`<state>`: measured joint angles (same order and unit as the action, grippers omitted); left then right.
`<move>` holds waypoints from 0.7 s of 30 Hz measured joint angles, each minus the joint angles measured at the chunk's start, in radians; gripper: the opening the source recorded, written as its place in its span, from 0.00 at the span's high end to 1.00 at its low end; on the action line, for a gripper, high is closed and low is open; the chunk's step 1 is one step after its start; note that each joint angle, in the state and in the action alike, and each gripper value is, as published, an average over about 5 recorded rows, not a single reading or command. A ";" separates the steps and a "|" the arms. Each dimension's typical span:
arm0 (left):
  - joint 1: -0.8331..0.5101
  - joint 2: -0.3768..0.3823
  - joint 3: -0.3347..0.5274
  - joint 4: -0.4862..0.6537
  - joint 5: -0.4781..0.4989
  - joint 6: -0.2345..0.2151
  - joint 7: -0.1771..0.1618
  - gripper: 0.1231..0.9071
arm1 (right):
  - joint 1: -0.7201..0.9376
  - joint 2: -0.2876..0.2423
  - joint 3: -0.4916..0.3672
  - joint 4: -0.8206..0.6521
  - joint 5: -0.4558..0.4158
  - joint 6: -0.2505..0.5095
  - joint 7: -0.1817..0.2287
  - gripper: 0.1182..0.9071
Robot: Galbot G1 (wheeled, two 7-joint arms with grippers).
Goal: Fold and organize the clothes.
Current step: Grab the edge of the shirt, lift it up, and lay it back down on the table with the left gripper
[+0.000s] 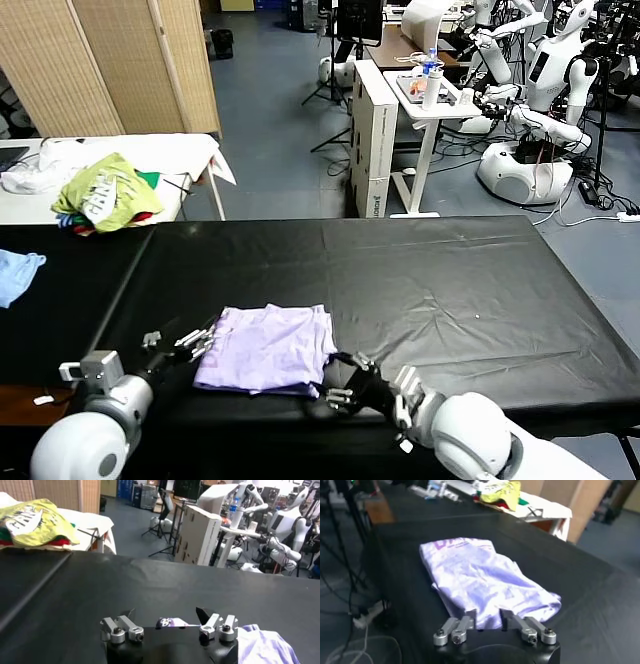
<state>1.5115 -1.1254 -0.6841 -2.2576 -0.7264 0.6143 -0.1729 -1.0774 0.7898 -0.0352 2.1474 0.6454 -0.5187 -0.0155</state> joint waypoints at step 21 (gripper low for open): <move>0.027 -0.022 0.001 0.016 0.038 -0.013 0.007 0.00 | 0.029 0.344 0.089 -0.246 0.144 -0.007 0.156 0.30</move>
<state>1.5385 -1.1475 -0.6830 -2.2418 -0.6880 0.6009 -0.1659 -1.0483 1.1335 0.0535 1.9017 0.7898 -0.5259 0.1409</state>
